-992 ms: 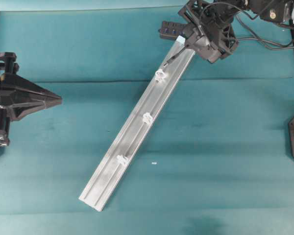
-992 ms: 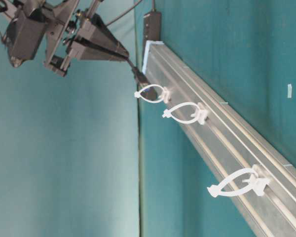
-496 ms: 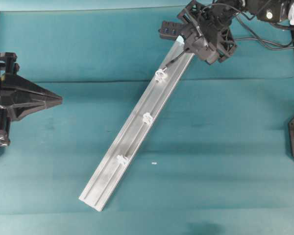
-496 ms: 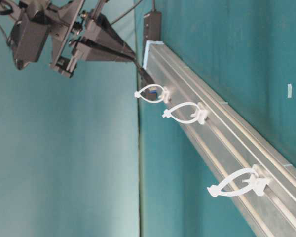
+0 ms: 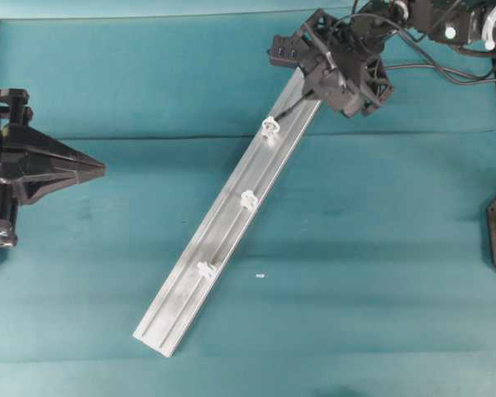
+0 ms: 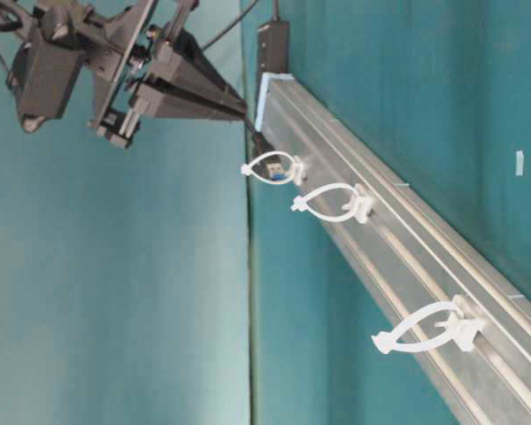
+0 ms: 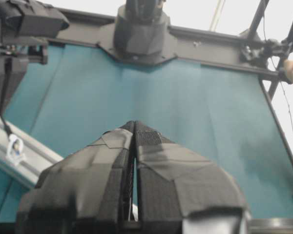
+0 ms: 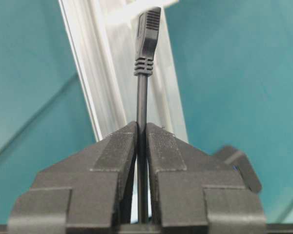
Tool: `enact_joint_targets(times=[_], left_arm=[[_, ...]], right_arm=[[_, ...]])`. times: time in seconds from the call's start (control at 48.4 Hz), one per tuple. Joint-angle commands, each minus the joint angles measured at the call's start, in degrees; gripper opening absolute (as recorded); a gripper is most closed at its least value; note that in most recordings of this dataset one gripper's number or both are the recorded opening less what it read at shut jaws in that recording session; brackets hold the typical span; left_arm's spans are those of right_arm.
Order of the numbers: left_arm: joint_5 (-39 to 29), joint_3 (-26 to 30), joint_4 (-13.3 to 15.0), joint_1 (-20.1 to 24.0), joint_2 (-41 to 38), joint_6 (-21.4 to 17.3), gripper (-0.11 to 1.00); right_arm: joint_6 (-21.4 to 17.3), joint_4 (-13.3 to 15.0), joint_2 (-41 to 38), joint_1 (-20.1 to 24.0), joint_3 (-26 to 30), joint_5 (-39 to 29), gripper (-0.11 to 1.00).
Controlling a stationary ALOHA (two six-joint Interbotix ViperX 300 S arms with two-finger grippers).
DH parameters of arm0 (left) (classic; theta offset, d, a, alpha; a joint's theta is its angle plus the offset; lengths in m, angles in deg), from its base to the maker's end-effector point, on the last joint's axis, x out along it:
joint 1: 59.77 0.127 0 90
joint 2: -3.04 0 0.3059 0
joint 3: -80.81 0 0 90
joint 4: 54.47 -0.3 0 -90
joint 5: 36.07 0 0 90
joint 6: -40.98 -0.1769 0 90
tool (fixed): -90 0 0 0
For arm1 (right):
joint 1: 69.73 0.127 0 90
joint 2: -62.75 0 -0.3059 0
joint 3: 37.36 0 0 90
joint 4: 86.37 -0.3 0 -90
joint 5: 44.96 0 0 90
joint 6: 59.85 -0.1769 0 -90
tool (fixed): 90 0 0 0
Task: Pass the USB cable through three rings with both arms.
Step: 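Push the USB plug through the first white ring with the right gripper, then bring the left gripper to the plug emerging past the first ring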
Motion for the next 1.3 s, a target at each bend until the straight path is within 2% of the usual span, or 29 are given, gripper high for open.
enact_joint_targets(times=[0.0,0.372,0.724,0.93,1.199,1.282], left_arm=[[0.35,0.79,-0.18,0.18,-0.26,0.09,-0.01],[0.35,1.05,-0.18,0.18,-3.96,0.18,-0.01],[1.14,1.32,-0.18,0.79,-6.42,0.62,-0.01],[1.05,1.93,-0.18,3.08,-9.32,3.43,-0.01],[0.97,4.39,-0.18,5.01,-16.52,4.31,-0.01],[0.97,5.19,-0.18,6.24,-19.51,5.62,0.05]], right_arm=[[0.53,-0.44,-0.35,1.05,0.00,0.26,0.09],[0.53,-2.11,-1.05,2.46,0.09,2.02,0.09],[0.53,-2.55,-1.23,3.43,0.53,3.25,0.09],[0.53,-2.81,-1.49,4.13,0.88,3.16,0.09],[0.53,-3.52,-1.41,4.22,0.97,3.08,0.09],[0.53,-3.52,-1.58,4.13,1.14,3.16,0.09]])
